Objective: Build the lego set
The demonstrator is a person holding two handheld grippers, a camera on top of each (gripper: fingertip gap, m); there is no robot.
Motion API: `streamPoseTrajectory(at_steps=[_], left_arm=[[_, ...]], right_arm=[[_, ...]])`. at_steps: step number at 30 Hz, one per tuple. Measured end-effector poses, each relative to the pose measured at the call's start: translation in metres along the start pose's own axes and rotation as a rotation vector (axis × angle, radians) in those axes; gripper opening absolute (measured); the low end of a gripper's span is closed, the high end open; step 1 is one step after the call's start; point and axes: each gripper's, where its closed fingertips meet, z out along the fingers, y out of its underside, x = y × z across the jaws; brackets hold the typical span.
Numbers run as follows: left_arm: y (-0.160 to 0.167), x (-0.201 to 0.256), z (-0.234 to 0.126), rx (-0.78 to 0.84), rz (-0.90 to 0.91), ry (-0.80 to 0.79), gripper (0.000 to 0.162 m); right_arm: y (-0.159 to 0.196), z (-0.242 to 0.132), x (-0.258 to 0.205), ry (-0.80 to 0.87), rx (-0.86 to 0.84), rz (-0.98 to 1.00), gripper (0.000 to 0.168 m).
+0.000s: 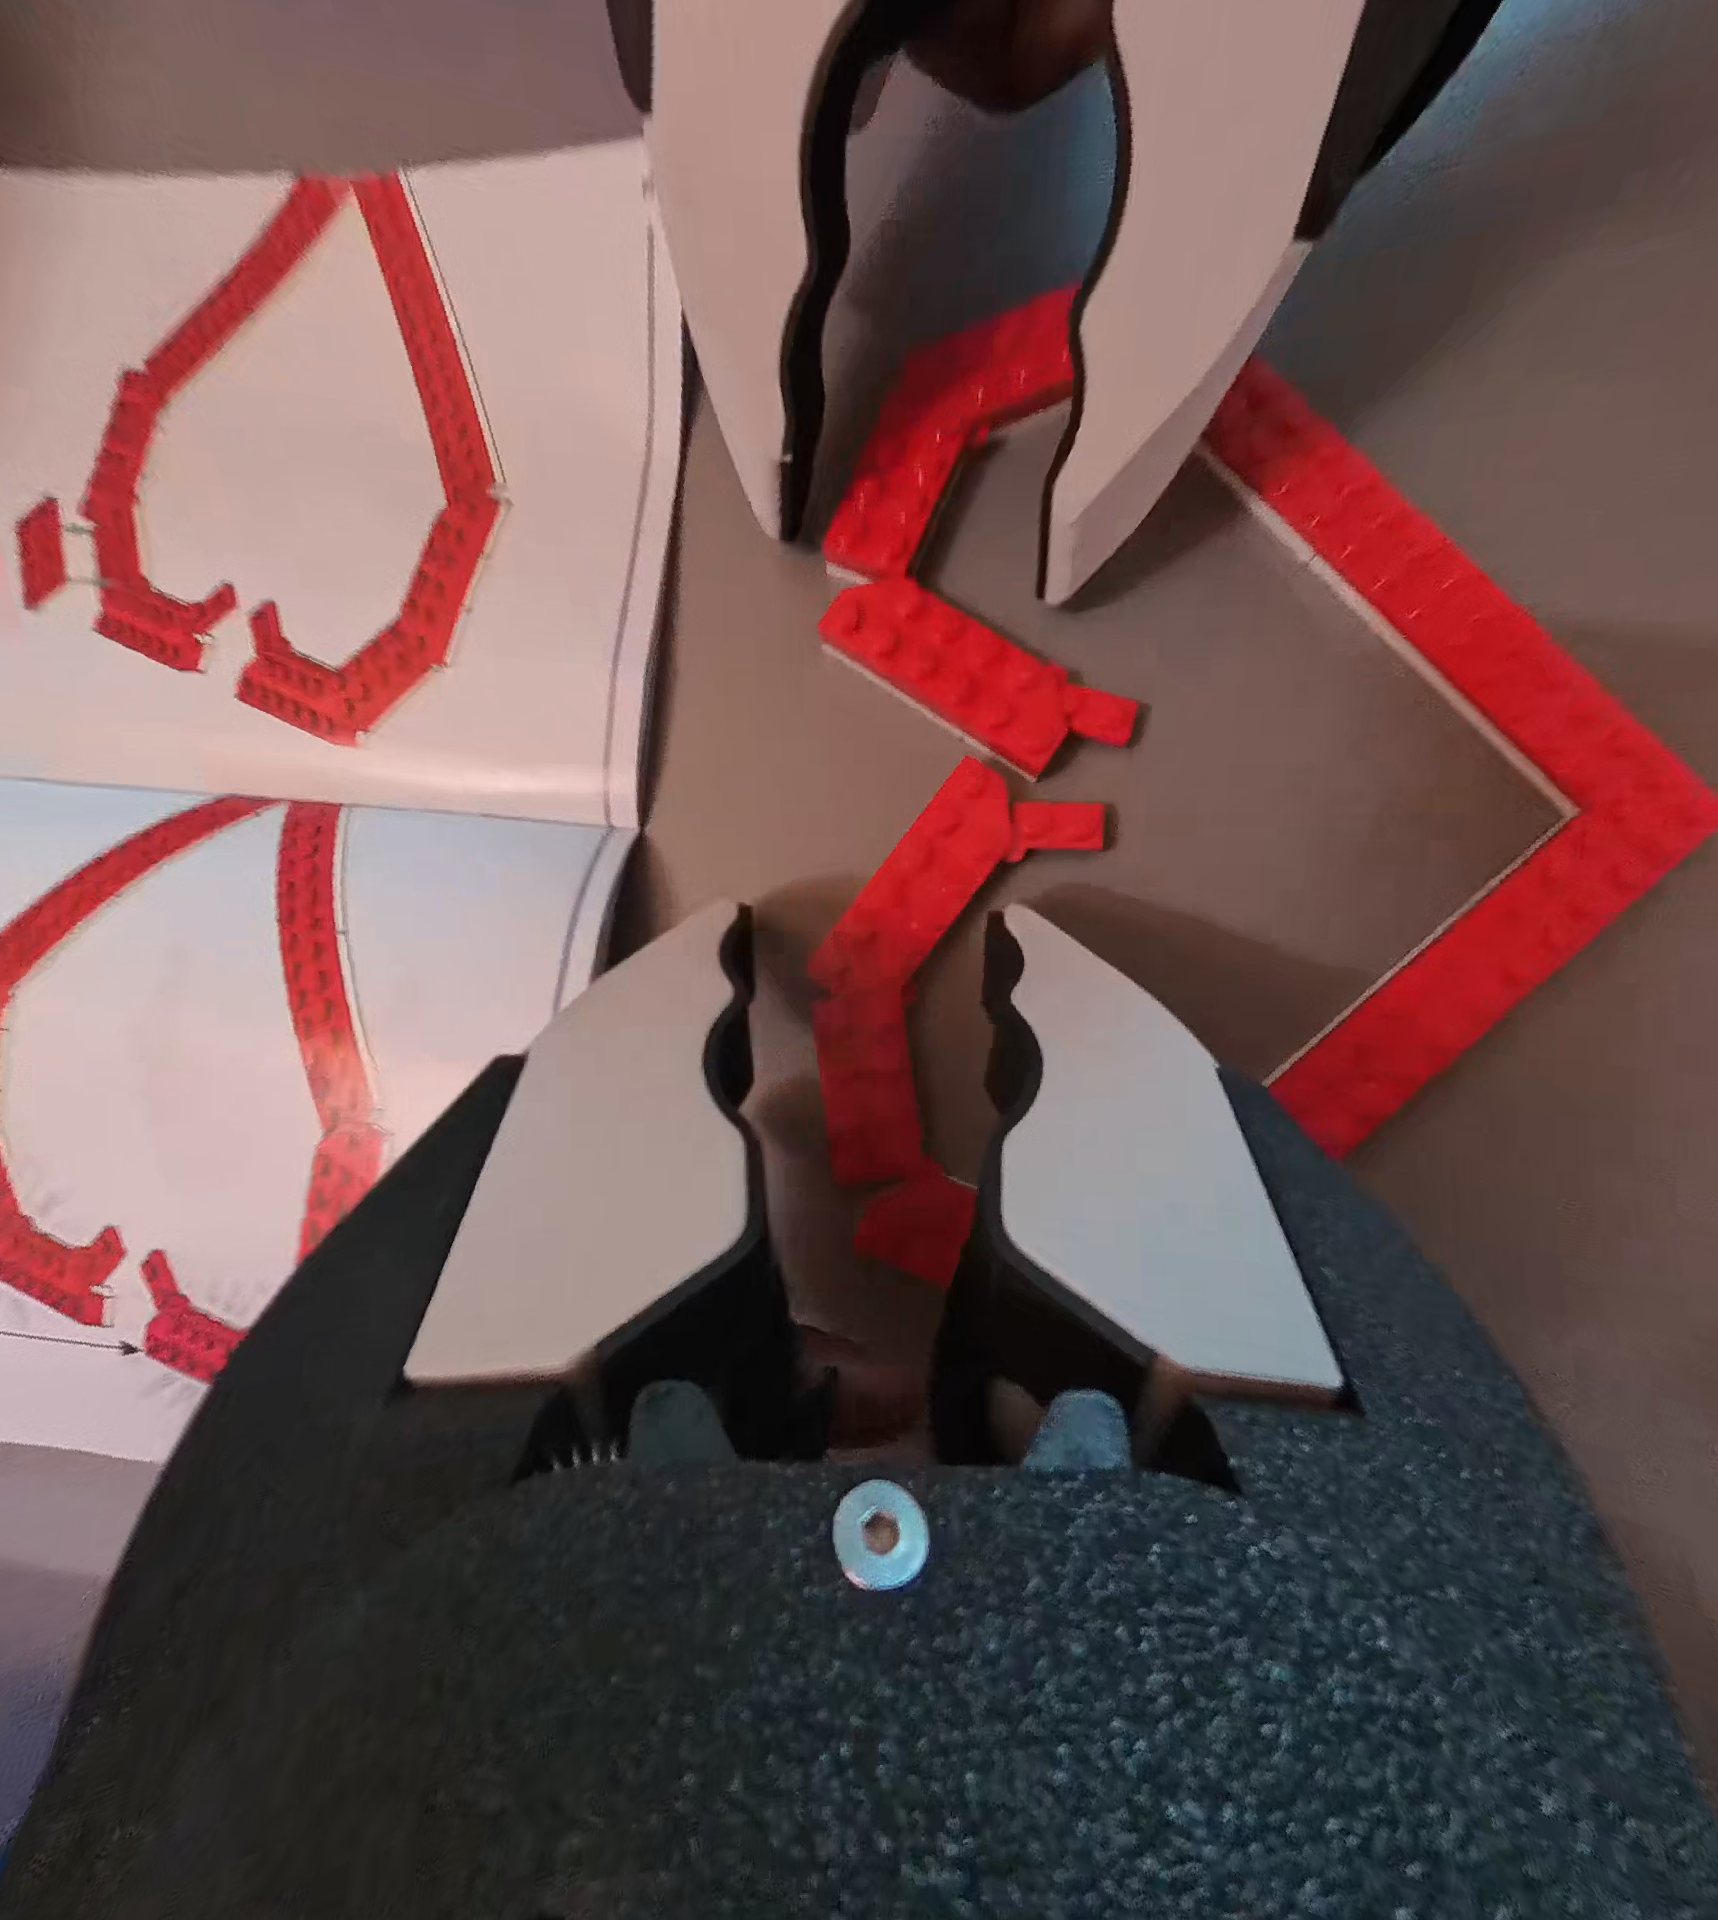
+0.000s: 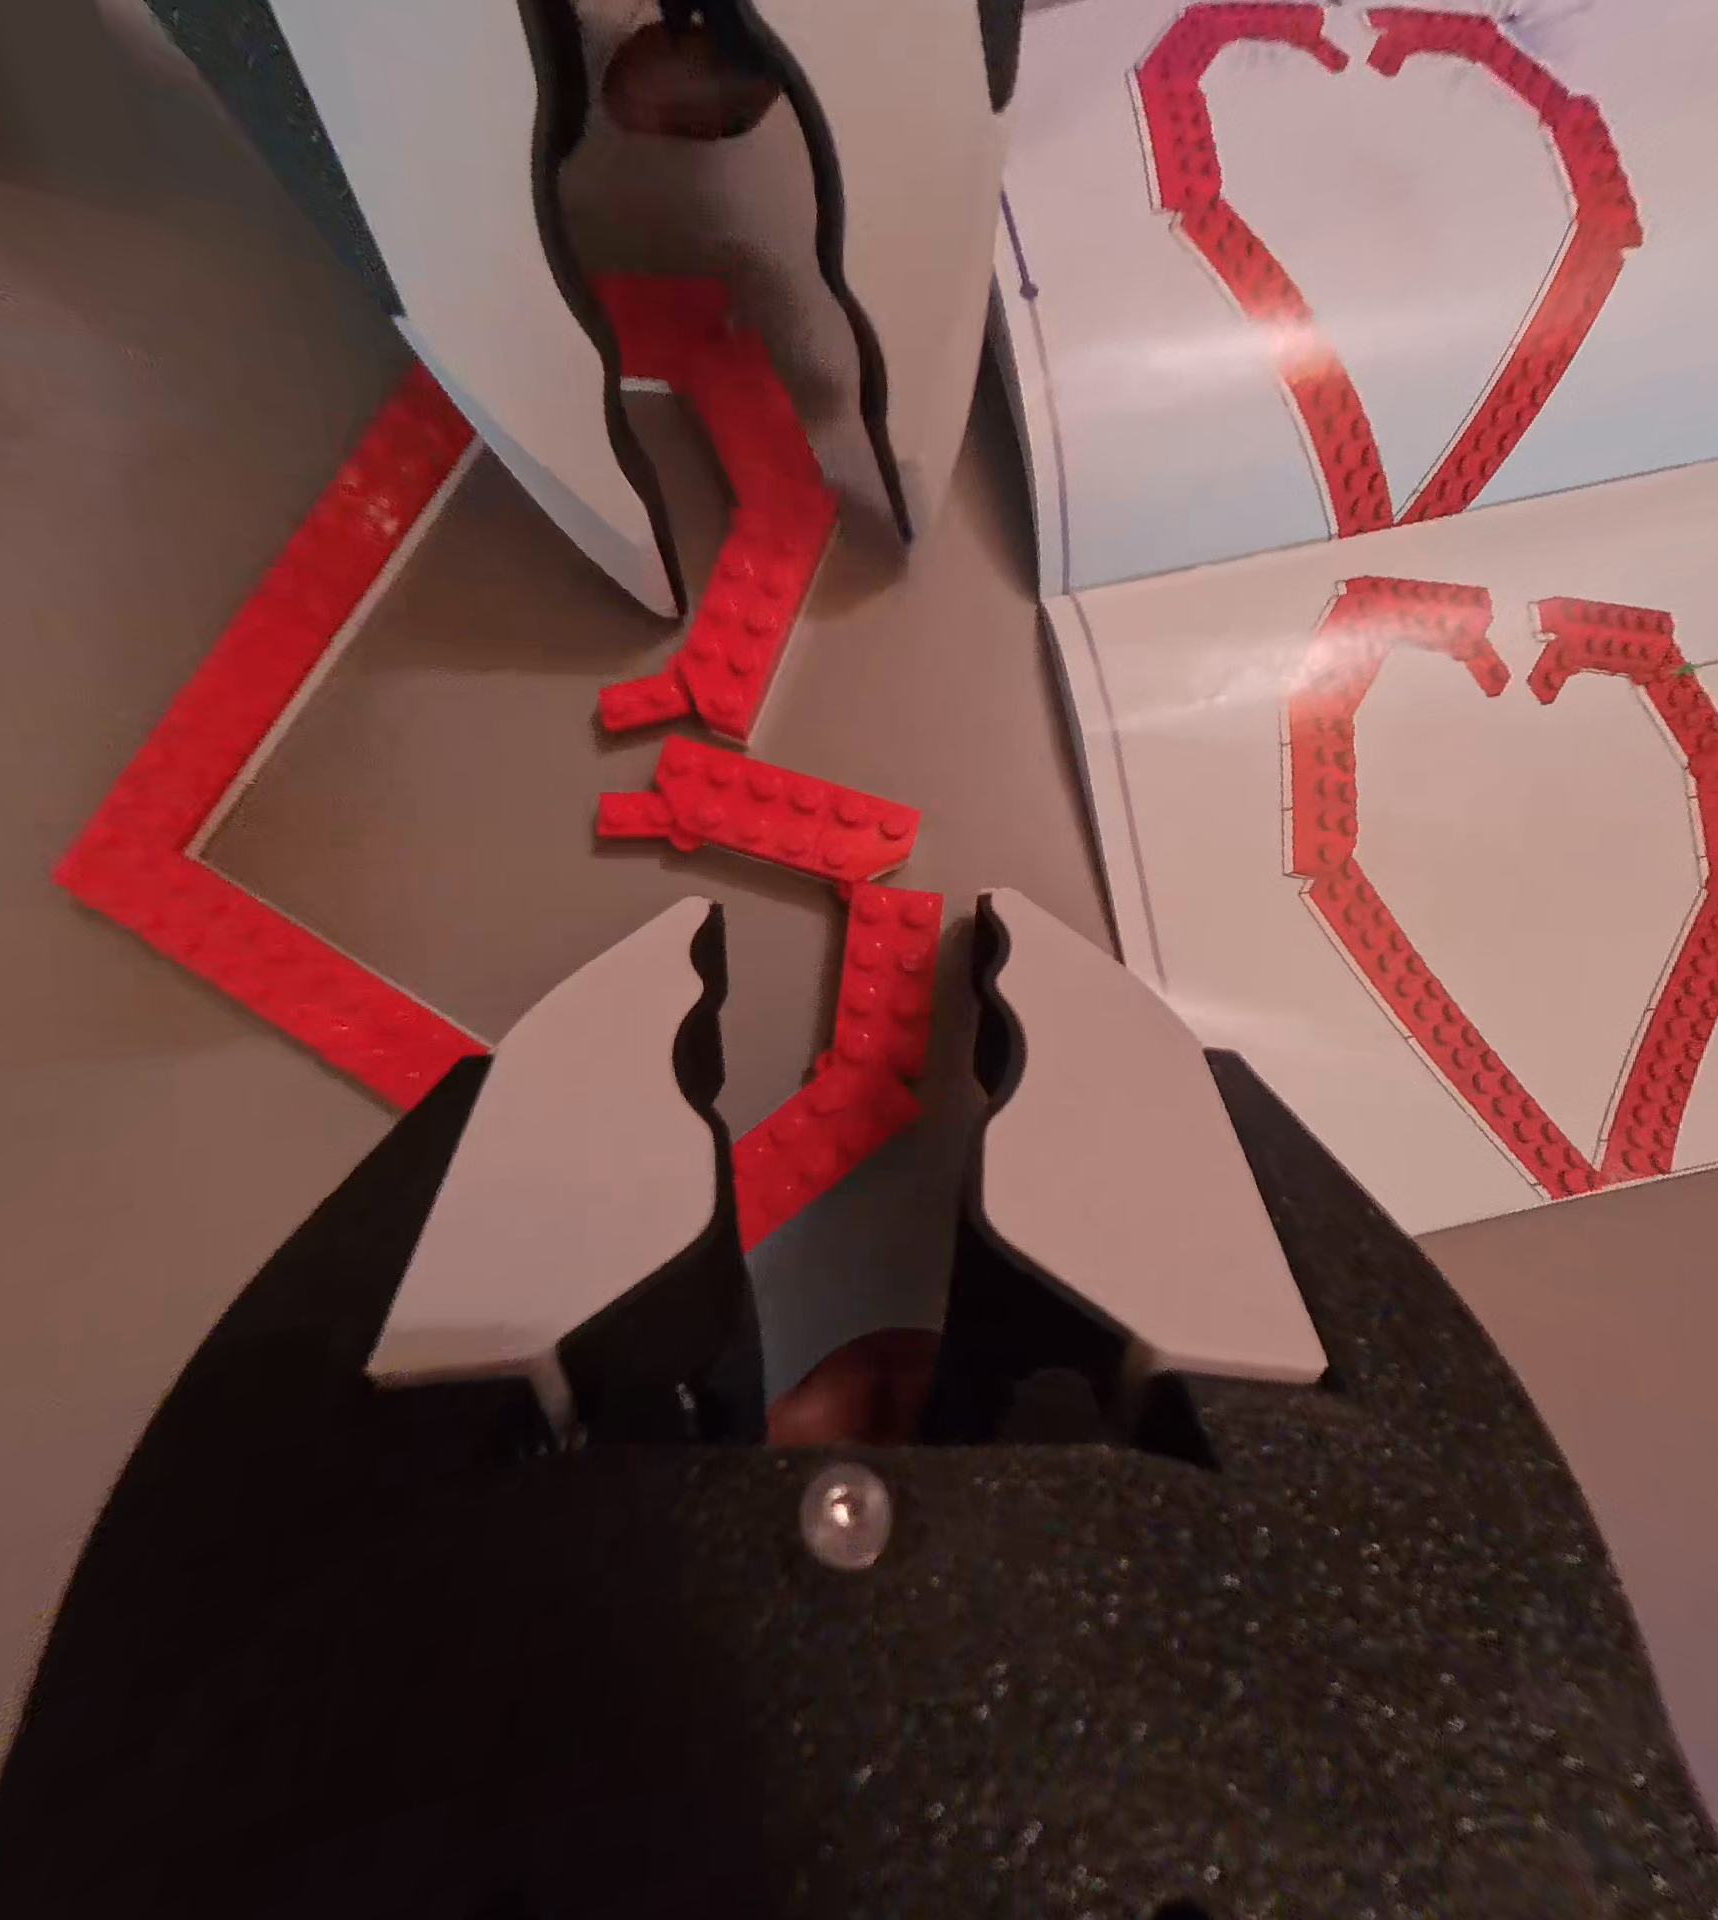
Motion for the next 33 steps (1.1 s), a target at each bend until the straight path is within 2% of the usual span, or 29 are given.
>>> streamPoseTrajectory(at_steps=[3, 8, 14, 17, 21, 23, 27, 33], left_arm=[[-0.001, 0.005, 0.003, 0.044, -0.033, 0.042, 0.027], [-0.001, 0.007, 0.002, 0.108, -0.031, 0.056, 0.026], [-0.001, 0.008, 0.002, 0.109, -0.041, 0.052, 0.026], [-0.002, 0.007, -0.003, 0.11, -0.055, 0.057, 0.026], [-0.026, -0.017, -0.029, 0.333, -0.157, -0.027, 0.031], [-0.026, -0.042, -0.039, 0.385, -0.241, -0.151, 0.032], [-0.001, -0.07, -0.037, 0.271, -0.28, -0.349, 0.031], [0.028, -0.069, -0.018, 0.073, -0.285, -0.348, 0.022]], right_arm=[[0.002, 0.004, 0.0, 0.027, -0.004, -0.001, 0.033], [-0.002, 0.006, -0.004, 0.027, 0.047, 0.022, 0.019], [-0.002, 0.006, -0.004, 0.033, 0.055, 0.037, 0.02], [0.0, 0.003, -0.008, 0.022, 0.042, 0.007, 0.028], [-0.013, -0.017, 0.01, 0.065, 0.188, 0.105, 0.032], [-0.01, -0.027, 0.033, 0.149, 0.231, 0.203, 0.033], [0.013, -0.04, 0.063, 0.278, 0.196, 0.339, 0.038], [0.033, -0.049, 0.076, 0.332, 0.168, 0.443, 0.036]])
